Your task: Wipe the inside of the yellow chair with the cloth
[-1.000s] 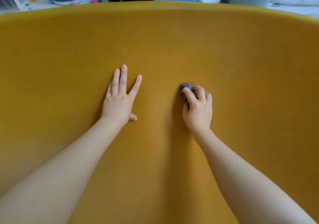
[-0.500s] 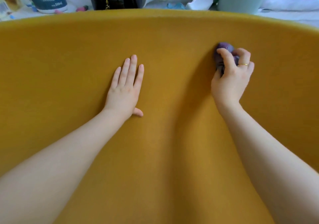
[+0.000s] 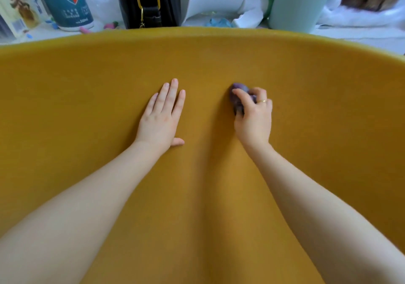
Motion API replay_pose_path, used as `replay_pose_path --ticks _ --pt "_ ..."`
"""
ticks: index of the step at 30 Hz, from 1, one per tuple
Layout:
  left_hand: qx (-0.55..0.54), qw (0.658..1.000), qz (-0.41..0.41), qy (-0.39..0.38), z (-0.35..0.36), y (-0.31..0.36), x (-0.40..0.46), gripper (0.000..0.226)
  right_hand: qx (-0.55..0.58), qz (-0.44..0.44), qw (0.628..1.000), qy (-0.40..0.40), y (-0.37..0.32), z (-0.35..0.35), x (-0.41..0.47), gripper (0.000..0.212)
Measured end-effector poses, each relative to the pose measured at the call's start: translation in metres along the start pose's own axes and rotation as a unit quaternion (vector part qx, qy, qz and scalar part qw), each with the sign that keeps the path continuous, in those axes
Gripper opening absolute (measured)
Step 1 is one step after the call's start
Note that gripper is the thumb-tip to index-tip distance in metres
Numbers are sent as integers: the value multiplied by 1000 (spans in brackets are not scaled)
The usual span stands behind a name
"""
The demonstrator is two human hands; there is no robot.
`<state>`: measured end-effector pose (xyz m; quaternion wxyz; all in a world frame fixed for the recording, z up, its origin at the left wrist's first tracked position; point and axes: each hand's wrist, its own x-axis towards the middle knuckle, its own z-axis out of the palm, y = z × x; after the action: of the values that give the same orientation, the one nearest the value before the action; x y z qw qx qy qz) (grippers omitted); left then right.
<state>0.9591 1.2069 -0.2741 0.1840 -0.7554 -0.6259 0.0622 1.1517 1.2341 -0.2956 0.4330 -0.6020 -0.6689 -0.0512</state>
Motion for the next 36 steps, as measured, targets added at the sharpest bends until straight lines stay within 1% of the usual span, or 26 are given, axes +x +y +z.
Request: replay_pose_path --ticks 2,3,5,6,7,9,11,12,14,15,16,19,21,23,24,25,28,29,31,33,34,36 --pt "16 1000 11 19 -9 -5 2 110 28 73 995 64 -2 -14 36 39" --pt "24 999 10 34 -14 -8 5 109 46 102 989 92 -4 -17 49 39" --pt "35 997 1 67 -24 -10 17 113 63 133 979 141 -13 -13 60 38" --pt "37 997 0 72 -27 -9 23 115 59 127 979 151 -21 -7 57 38" --pt "34 997 0 69 -29 -7 29 118 54 103 982 147 -31 2 50 38" --pt "6 998 -12 54 -27 -1 35 121 51 25 991 119 -53 23 33 36" --pt "-11 998 -25 60 -22 2 38 118 49 -31 996 72 -72 39 18 34" --pt "-8 997 -26 65 -20 2 37 115 52 -50 996 52 -76 42 15 37" --pt "-4 997 -25 67 -19 2 36 117 45 -98 994 18 -70 33 19 40" --pt "-5 998 -26 63 -20 2 36 120 28 -118 993 12 -60 25 25 38" --pt "-7 998 -26 58 -21 2 36 122 9 -121 992 24 -46 15 32 36" --pt "-3 998 -34 54 -19 5 37 125 -30 -52 992 111 2 -19 55 38" --pt "-1 998 -36 56 -17 5 38 125 -35 -8 989 142 21 -37 64 40" --pt "-6 998 -36 60 -15 6 39 125 -25 40 984 171 19 -35 69 41" --pt "-7 997 -34 62 -14 6 39 124 -24 48 982 182 10 -26 69 41" --pt "-9 997 -32 64 -13 6 39 124 -29 35 983 180 -3 -15 66 40" --pt "-21 997 -27 67 -14 5 38 124 -59 -107 985 119 -44 23 48 43" --pt "-25 997 -27 68 -14 5 38 123 -61 -135 984 99 -51 29 45 43" --pt "-24 997 -32 62 -17 6 37 123 -60 -167 982 64 -54 25 48 42" --pt "-18 998 -42 53 -21 7 35 122 -95 -209 973 28 -41 5 55 39" --pt "-20 997 -48 48 -24 9 34 120 -119 -213 969 21 -29 -8 60 38" --pt "-23 997 -58 46 -29 17 32 105 -155 -166 972 54 3 -39 71 40"
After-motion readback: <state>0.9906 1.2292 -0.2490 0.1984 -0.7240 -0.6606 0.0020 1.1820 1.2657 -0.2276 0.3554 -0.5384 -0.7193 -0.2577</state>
